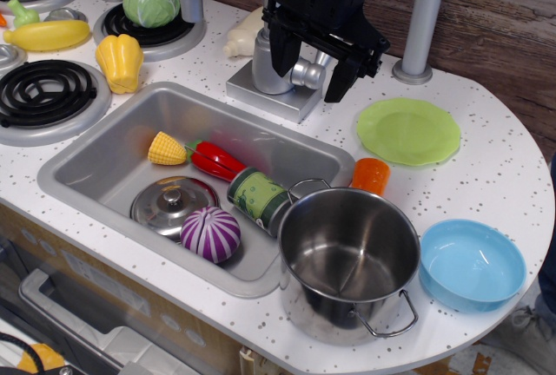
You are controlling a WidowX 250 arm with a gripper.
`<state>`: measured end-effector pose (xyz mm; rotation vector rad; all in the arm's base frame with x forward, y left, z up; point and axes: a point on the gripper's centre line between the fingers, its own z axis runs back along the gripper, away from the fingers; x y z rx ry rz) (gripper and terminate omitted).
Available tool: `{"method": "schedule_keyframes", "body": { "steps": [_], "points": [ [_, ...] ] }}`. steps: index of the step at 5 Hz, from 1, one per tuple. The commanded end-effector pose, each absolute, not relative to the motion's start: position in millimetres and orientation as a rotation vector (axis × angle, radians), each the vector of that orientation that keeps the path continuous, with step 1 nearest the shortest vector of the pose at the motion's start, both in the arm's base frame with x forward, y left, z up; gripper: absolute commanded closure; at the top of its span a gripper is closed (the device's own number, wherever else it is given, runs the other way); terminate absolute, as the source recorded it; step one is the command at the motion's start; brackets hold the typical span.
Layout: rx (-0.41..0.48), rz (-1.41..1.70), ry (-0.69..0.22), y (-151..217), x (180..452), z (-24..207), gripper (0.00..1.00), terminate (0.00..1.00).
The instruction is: Put lid on pot or pan
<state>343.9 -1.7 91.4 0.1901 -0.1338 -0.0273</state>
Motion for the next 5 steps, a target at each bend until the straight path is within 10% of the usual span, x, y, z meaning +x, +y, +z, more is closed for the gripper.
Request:
{"method": "schedule_keyframes", "body": {
  "steps": [1,3,5],
  "points": [
    [0.19,-0.027,-0.134,-1.7,343.9,91.4,0.0,0.0],
    [0.229,0.068,-0.095,49.9,289.7,96.6,0.0,0.0],
    [0.262,0.072,-0.138,101.8,266.8,54.6,0.0,0.0]
  ]
}}
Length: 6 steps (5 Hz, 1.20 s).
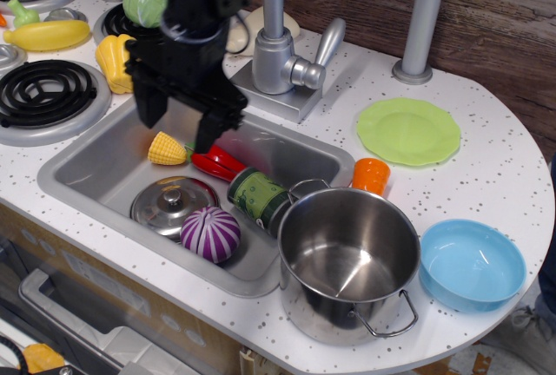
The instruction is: Put lid on pot or pan
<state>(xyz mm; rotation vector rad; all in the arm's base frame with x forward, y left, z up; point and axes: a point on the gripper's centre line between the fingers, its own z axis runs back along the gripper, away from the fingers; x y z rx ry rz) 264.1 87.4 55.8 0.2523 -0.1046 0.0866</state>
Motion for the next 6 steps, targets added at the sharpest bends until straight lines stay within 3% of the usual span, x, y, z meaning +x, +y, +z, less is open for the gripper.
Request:
{"method": "schedule_keyframes", "body": {
  "steps": [1,3,6],
  "points": [
    [0.245,0.087,-0.148,114.1,266.0,29.0,0.0,0.0],
    [0.192,0.089,-0.175,115.8,265.1,-3.4,0.0,0.0],
    [0.133,0.06,-0.19,117.4,275.3,-23.9,0.0,0.0]
  ]
}}
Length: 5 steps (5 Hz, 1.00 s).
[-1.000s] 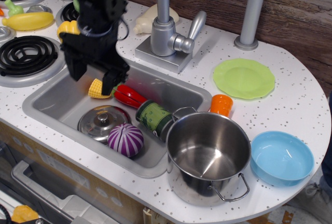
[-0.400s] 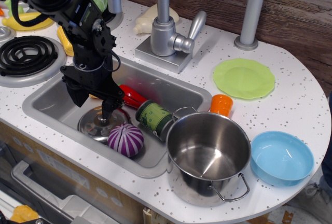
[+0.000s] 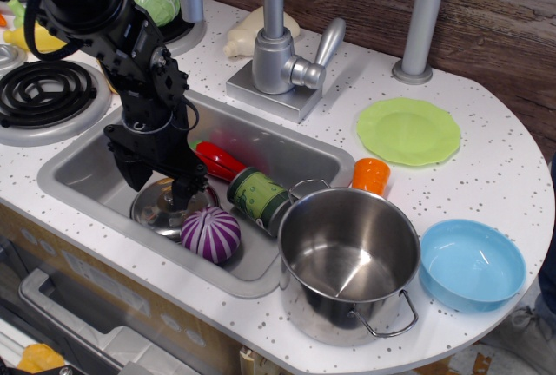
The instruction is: Put lid on pot or pan
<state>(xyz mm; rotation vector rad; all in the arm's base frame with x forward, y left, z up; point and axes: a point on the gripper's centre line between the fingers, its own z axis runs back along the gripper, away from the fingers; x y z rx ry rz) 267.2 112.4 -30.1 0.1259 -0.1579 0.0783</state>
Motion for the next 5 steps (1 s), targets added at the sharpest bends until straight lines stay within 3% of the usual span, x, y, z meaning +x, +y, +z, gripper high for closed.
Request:
{"method": "schedule_keyframes", "body": {
  "steps": [1,4,5],
  "points": [
    [0.129,0.05,-0.197,117.2,278.4,-26.3,0.0,0.0],
    [0.061,0.029,-0.182,126.1,283.8,-45.1,0.0,0.0],
    [0.071,0.05,-0.21,125.6,283.7,-53.0,1.0,0.0]
  ]
}}
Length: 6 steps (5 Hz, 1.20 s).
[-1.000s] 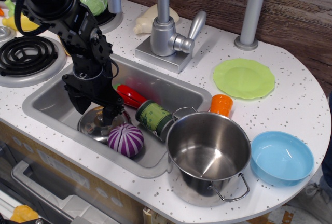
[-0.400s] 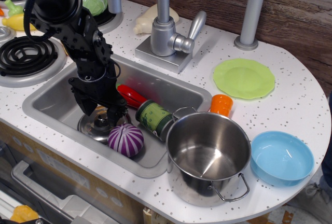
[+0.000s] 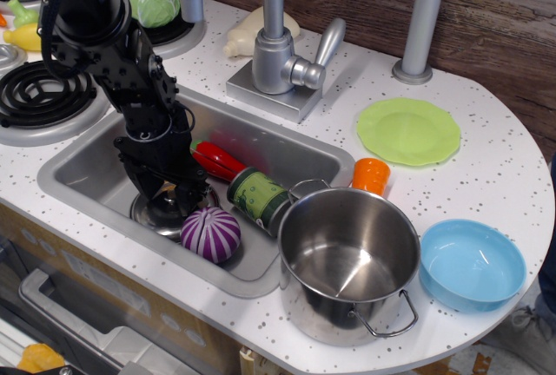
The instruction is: Put lid on pot or pan
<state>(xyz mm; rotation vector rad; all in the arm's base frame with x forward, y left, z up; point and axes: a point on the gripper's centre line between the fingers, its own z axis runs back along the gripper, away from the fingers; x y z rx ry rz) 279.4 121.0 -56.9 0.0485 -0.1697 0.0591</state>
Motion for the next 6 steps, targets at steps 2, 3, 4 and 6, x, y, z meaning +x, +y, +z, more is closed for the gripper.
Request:
{"method": "schedule_keyframes", "body": {
  "steps": [2,3,4,6],
  "points": [
    [0.096,0.064,-0.225,123.1,282.7,-53.8,1.0,0.0],
    [0.13,0.045,-0.158,129.7,283.7,-21.3,1.0,0.0],
    [0.178,0.005,-0.102,144.0,287.3,25.5,1.0,0.0],
    [0.252,0.156,-0.087,92.8,273.0,111.5,1.0,0.0]
  ]
}}
